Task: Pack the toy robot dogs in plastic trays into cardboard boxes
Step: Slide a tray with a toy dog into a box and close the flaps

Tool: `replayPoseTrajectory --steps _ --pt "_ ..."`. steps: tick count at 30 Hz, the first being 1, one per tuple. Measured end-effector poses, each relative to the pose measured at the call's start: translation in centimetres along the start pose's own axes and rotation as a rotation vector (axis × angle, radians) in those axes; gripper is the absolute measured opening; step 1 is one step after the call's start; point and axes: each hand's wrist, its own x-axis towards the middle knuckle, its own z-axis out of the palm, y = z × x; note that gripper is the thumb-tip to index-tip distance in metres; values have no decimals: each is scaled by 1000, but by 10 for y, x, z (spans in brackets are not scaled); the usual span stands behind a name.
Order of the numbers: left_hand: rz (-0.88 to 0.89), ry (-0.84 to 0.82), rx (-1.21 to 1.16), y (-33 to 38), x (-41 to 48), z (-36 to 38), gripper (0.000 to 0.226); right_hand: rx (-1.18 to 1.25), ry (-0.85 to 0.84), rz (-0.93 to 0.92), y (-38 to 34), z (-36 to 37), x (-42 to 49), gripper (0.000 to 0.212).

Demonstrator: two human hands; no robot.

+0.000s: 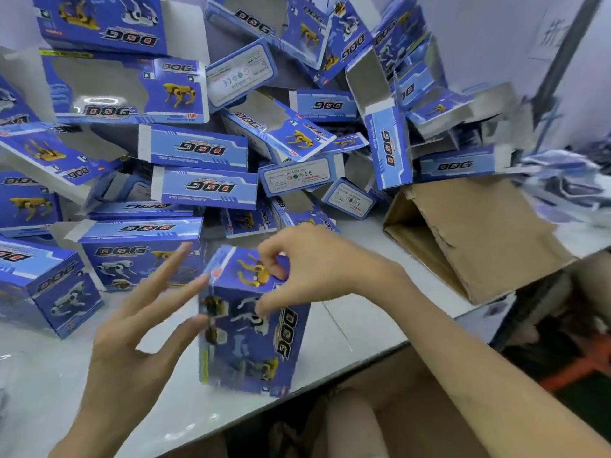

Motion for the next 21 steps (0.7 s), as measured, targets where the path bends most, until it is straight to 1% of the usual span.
replayPoseTrajectory --steps 1,2,4,5,6,7,8,9,10,11,12,13,14,16,17,18,19,20,21 --pt "-42 -1 -18 -2 -2 4 40 124 60 119 17 -4 -10 50" --pt "-93 -9 -41 -5 -5 9 40 318 130 251 36 -7 -22 49" --pt "-193 -51 -80 -16 -19 19 33 758 297 509 75 -6 -47 37" --pt "-235 -76 -86 -23 -27 24 30 923 408 614 94 -3 -58 31" --pt "-272 -103 -81 -31 -35 28 27 1047 557 685 110 0 -67 28" --pt "-307 -136 -73 -39 -43 32 24 1149 721 701 125 2 -72 27" --pt "-344 -172 -67 -45 -49 35 22 1256 862 657 139 4 -75 28" --pt "-385 -208 -59 -49 -53 38 21 1359 953 596 150 5 -74 30" --pt "-427 -232 -53 -52 -55 39 20 1438 983 565 157 7 -71 32" --pt "-463 -238 -57 -55 -56 39 19 1431 963 589 162 11 -68 31" --pt "-488 -234 -67 -57 -58 39 21 1289 909 648 164 18 -63 28" --pt "-506 -234 -78 -59 -59 38 24 1080 827 700 164 30 -59 31" --pt "-518 -245 -86 -58 -60 37 26 872 720 713 164 46 -56 39" --pt "-525 -268 -87 -58 -61 36 33 610 401 691 155 86 -51 54" --pt "-524 -274 -86 -59 -62 35 35 480 241 687 150 110 -51 56" --pt "-527 -276 -89 -59 -62 36 36 290 101 672 145 131 -51 58" --pt "-528 -276 -95 -60 -63 36 35 84 8 643 142 150 -53 60" --pt "-526 -278 -100 -61 -63 35 32 -60 -18 611 139 162 -54 62" --pt "-522 -280 -105 -61 -63 35 30 -111 -5 598 138 167 -55 63"
